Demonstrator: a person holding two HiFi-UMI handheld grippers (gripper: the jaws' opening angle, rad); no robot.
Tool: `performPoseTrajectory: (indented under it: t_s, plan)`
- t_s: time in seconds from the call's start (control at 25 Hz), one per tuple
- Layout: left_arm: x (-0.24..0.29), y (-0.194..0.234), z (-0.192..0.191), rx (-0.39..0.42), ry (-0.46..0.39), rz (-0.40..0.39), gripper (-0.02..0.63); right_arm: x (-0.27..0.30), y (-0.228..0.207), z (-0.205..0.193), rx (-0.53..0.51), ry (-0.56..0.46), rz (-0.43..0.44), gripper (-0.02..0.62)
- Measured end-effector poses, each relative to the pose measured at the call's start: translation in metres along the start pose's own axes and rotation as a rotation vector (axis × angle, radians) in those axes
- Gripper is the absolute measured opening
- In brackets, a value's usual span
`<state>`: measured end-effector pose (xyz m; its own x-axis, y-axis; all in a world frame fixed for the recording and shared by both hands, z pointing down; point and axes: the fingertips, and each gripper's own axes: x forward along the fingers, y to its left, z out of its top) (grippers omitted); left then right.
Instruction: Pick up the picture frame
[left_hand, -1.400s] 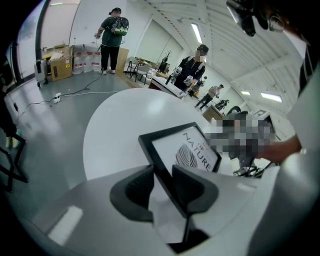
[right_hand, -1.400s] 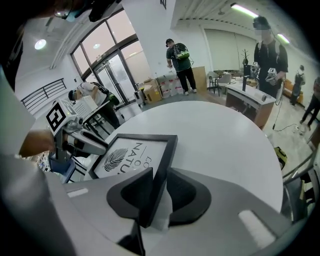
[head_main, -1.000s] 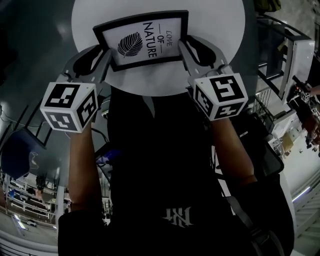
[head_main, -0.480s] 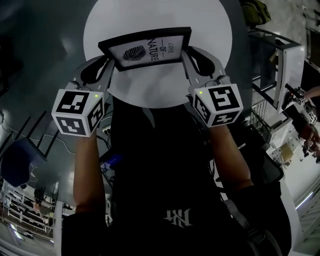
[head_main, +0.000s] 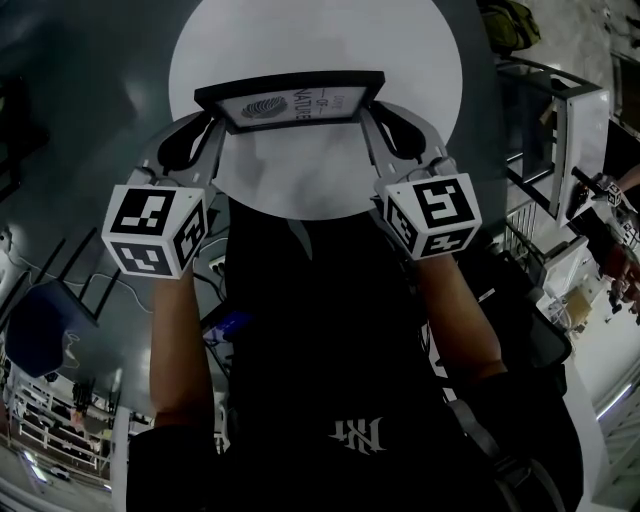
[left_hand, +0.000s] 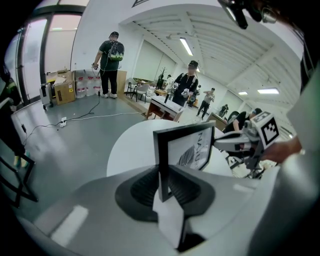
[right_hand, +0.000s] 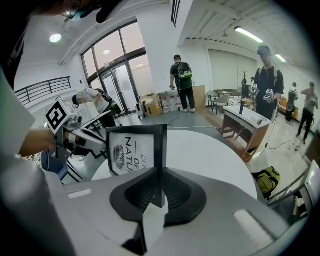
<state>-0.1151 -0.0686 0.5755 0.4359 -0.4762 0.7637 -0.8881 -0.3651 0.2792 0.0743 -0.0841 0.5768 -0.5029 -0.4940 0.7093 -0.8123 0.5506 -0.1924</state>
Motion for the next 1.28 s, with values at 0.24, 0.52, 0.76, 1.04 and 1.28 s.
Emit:
performPoseTrajectory:
  t_s: [0.24,0.52,0.76,1.04,1.28]
  plan:
    - [-0.003,0.002,0.004,0.009,-0.011,0.008,0.054,0.001,0.000,0.006,-0.010,-0.010,0.002,0.025]
    - [-0.012,-0.003,0.024,0.023,-0.040,0.017,0.052,-0.009,-0.004,0.025,-0.028,-0.033,-0.005,0.025]
    - [-0.031,-0.006,0.056,0.043,-0.100,0.032,0.052,-0.027,-0.005,0.056,-0.055,-0.076,-0.018,0.023]
    - [-0.070,-0.021,0.104,0.083,-0.181,0.054,0.052,-0.064,-0.004,0.106,-0.083,-0.160,-0.034,0.021]
    - [-0.115,-0.035,0.152,0.133,-0.267,0.072,0.052,-0.104,0.003,0.155,-0.124,-0.257,-0.048,0.021]
